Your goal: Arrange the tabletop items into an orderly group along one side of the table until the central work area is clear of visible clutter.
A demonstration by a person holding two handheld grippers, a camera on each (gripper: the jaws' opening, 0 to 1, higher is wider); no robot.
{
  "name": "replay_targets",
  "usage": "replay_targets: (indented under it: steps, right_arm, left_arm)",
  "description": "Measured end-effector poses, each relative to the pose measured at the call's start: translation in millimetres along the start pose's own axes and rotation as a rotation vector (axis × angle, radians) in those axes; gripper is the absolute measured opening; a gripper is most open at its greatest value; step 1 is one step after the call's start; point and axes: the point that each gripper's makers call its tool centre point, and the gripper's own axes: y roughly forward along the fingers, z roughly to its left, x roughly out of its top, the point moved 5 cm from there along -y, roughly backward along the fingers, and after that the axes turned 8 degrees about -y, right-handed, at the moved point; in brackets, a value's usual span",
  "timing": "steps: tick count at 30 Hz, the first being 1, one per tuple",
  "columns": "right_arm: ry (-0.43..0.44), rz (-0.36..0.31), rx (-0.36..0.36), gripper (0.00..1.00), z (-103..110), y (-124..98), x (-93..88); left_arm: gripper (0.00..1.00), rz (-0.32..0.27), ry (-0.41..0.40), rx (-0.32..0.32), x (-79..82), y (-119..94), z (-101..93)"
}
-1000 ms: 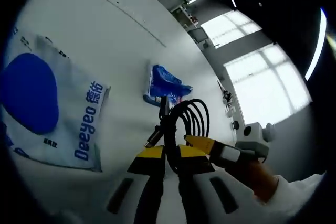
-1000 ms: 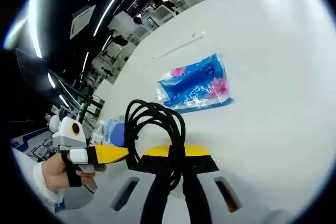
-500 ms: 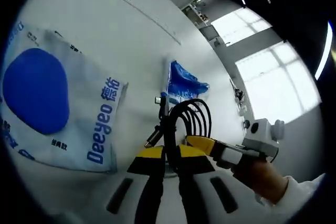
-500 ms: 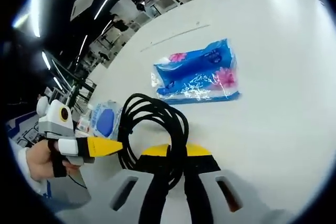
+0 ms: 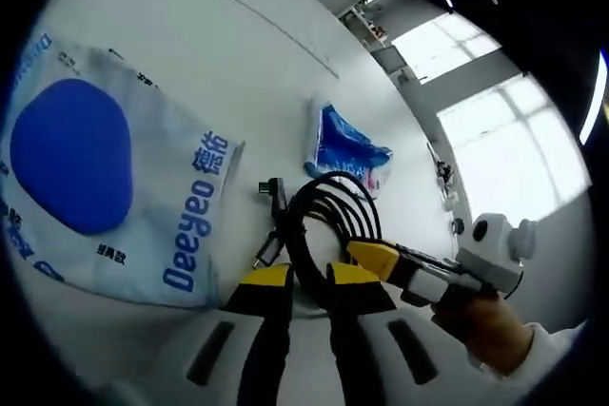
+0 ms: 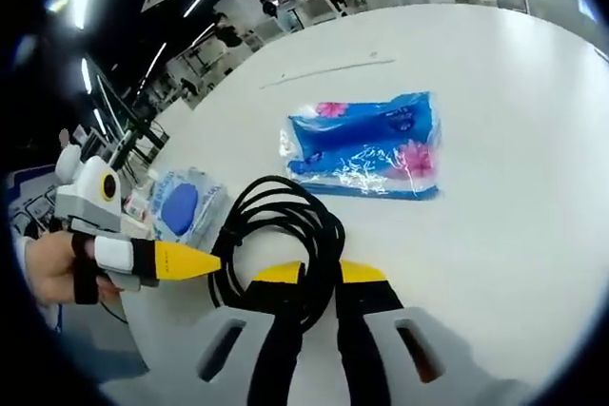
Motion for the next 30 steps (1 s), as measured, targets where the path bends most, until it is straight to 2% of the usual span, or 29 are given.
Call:
replay_targets:
  steps: [5, 12, 14, 16, 19, 21, 24, 26, 28, 30]
  right_arm:
    - [-0.019, -0.002, -0.005, 0.13, 3.2, -2.5, -0.1]
    - [-0.04, -0.01, -0.015, 0.23, 5.9, -7.2, -0.3]
    - [-0.075, 0.002, -0.028, 0.24, 4.2, -9.8, -2.4]
    - [-0.116, -0.006, -0.044, 0.25, 2.7, -12.0, -2.3]
    - [-0.13, -0.04, -0.046, 0.31, 3.4, -19.4, 0.2]
    - [-0.133, -0.075, -0.052, 0.35, 4.3, -28.0, 5.3]
    - [-0.129, -0.113, -0.059, 0.41, 1.4, -33.1, 9.6]
    - [-0.132, -0.136, -0.059, 0.46, 1.7, -37.4, 12.4]
    - [-0.13, -0.146, -0.056, 0.52, 2.2, -39.7, 13.0]
    - [-0.138, -0.151, -0.05, 0.55, 5.1, -42.8, 11.9]
  left_arm:
    - [0.19, -0.002, 0.005, 0.002, 3.2, 1.2, 5.6]
    - [0.22, 0.012, 0.027, 0.001, -5.2, -2.7, 0.1]
    - [0.25, 0.016, 0.038, 0.0, -7.2, -3.5, 0.1]
    - [0.28, 0.034, 0.08, -0.014, -10.6, -4.6, -1.2]
    - [0.37, 0.027, 0.157, -0.008, -12.4, -9.1, -3.5]
    - [0.4, 0.03, 0.186, -0.019, -15.2, -12.2, -7.4]
    - [0.45, 0.042, 0.268, -0.025, -15.7, -14.4, -6.0]
    - [0.48, 0.027, 0.325, -0.014, -13.7, -16.5, -4.5]
    - [0.5, 0.028, 0.346, -0.022, -14.0, -18.2, -6.1]
    - [0.54, 0.004, 0.396, -0.022, -12.8, -22.2, -9.5]
